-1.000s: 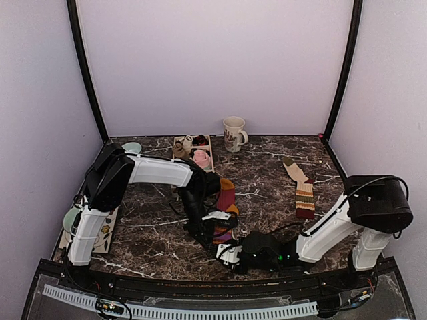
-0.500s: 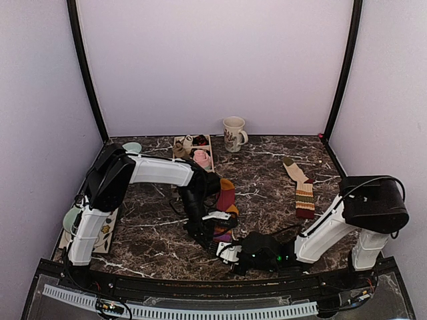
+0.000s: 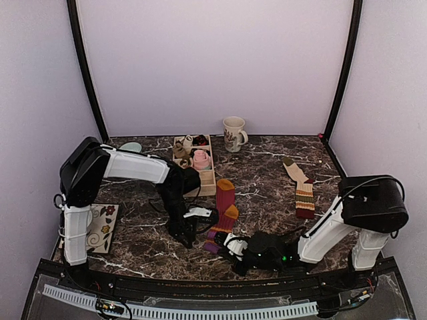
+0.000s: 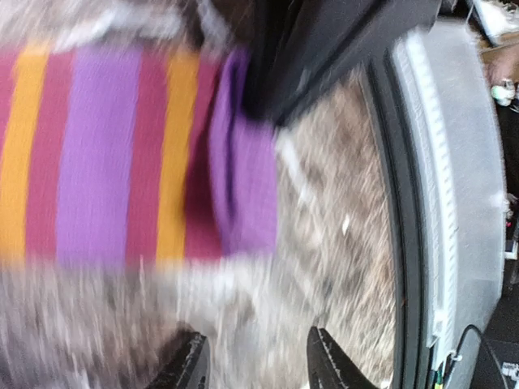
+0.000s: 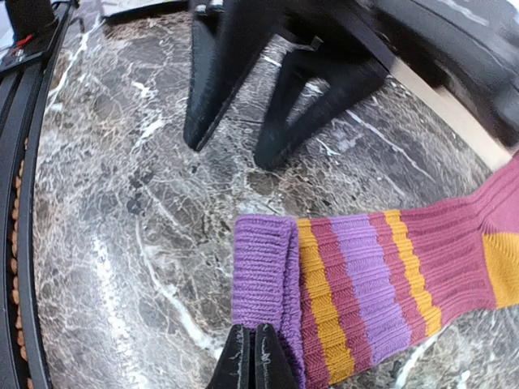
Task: Roll the socks
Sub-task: Roll the sock at the center of the board.
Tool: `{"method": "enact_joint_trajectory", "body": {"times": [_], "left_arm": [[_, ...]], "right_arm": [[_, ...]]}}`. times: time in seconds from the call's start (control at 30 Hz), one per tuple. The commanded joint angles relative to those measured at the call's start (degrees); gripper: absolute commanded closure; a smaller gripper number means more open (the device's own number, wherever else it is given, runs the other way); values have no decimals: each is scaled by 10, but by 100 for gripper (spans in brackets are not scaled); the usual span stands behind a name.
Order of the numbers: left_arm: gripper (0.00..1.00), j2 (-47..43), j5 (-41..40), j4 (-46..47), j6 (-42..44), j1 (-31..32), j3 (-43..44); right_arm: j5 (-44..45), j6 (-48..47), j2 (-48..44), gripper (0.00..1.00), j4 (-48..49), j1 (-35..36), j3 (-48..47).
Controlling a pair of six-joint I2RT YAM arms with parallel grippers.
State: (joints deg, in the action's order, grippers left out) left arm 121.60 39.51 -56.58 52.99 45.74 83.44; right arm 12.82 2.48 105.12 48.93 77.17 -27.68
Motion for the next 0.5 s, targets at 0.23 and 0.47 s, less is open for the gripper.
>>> {"method": "enact_joint_trajectory", "body": {"times": [0.23, 0.47], "left_arm": [[56, -215, -172, 211, -34, -7, -209], [60, -260, -209, 324, -9, 19, -267]], "right_arm": [[-67, 135, 16, 100, -104, -34, -4], [-151, 181, 13, 100, -169, -89, -25]]}}
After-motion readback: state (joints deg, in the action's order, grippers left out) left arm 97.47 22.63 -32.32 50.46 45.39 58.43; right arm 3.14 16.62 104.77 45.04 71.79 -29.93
